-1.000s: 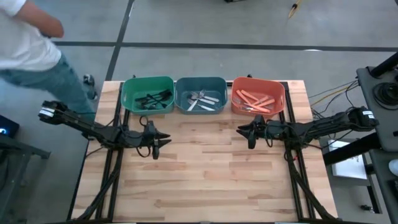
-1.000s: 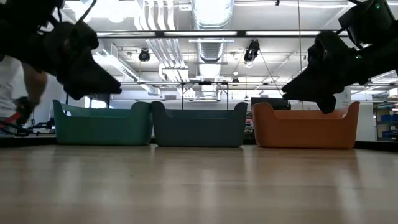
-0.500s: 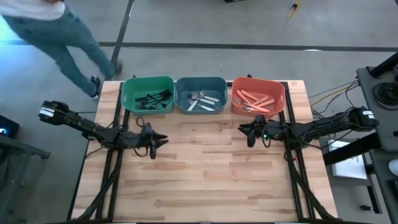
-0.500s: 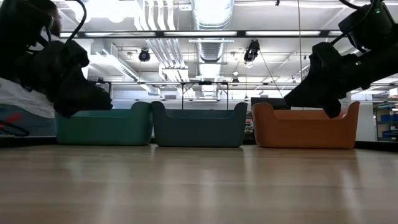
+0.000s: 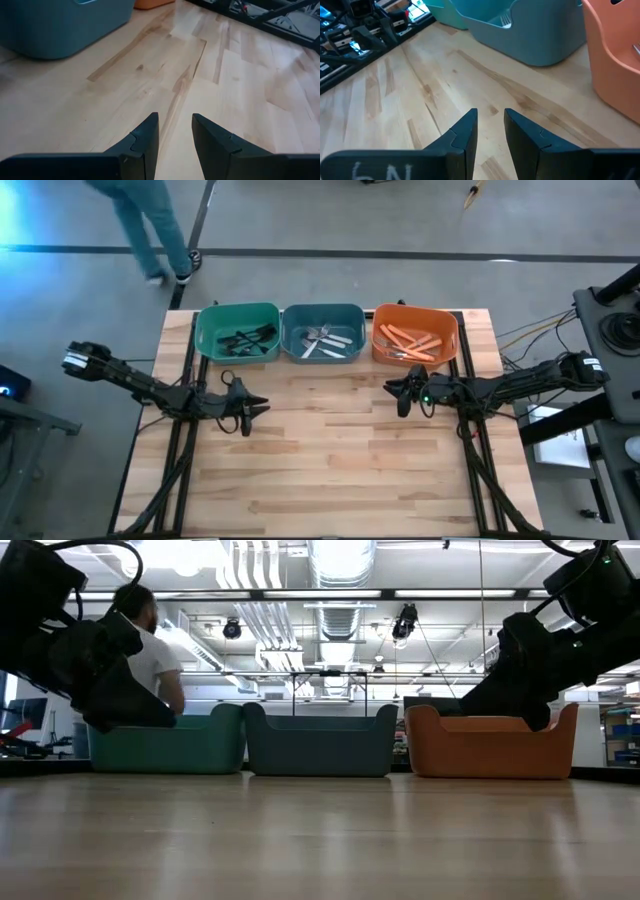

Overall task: Sort silverware by color (type)
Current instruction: Return to Home Position

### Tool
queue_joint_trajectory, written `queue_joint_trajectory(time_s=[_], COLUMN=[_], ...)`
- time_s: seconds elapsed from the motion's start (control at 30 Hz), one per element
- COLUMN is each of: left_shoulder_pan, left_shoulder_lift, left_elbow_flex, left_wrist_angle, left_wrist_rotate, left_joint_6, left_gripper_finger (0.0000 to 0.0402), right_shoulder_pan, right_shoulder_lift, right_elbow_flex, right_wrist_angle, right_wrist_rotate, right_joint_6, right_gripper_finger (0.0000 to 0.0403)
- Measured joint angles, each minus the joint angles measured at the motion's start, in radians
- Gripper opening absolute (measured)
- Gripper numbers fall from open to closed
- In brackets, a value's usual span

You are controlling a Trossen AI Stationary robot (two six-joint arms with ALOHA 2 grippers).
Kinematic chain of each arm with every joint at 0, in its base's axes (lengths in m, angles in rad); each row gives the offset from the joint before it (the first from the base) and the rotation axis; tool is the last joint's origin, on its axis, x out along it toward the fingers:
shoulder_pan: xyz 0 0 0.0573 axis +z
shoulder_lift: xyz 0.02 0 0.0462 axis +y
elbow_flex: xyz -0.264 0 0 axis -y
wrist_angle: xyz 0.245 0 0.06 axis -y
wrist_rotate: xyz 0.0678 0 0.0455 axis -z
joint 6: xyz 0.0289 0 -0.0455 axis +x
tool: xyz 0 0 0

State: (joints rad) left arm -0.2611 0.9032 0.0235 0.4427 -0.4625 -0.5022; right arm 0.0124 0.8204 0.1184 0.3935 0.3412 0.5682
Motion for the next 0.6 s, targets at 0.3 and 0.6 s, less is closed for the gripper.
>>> queue_joint_trajectory(time_s=[0.3,0.6], left_shoulder_pan=[0.0,0.0], left_shoulder_lift=[-0.004,-0.191], left_elbow_flex=[0.0,0.0], left_wrist_angle=[-0.002,-0.002], left_wrist_rotate=[0.0,0.001], left_joint_6=[0.0,0.0], left_gripper_finger=[0.0101,0.0101], right_shoulder_pan=[0.0,0.0], right_shoulder_lift=[0.0,-0.151], right_elbow_flex=[0.0,-0.034], right_wrist_angle=[0.0,0.0], right_wrist_rotate=[0.0,0.0], right_joint_6=[0.0,0.0], right_gripper_finger=[0.0091,0.0085])
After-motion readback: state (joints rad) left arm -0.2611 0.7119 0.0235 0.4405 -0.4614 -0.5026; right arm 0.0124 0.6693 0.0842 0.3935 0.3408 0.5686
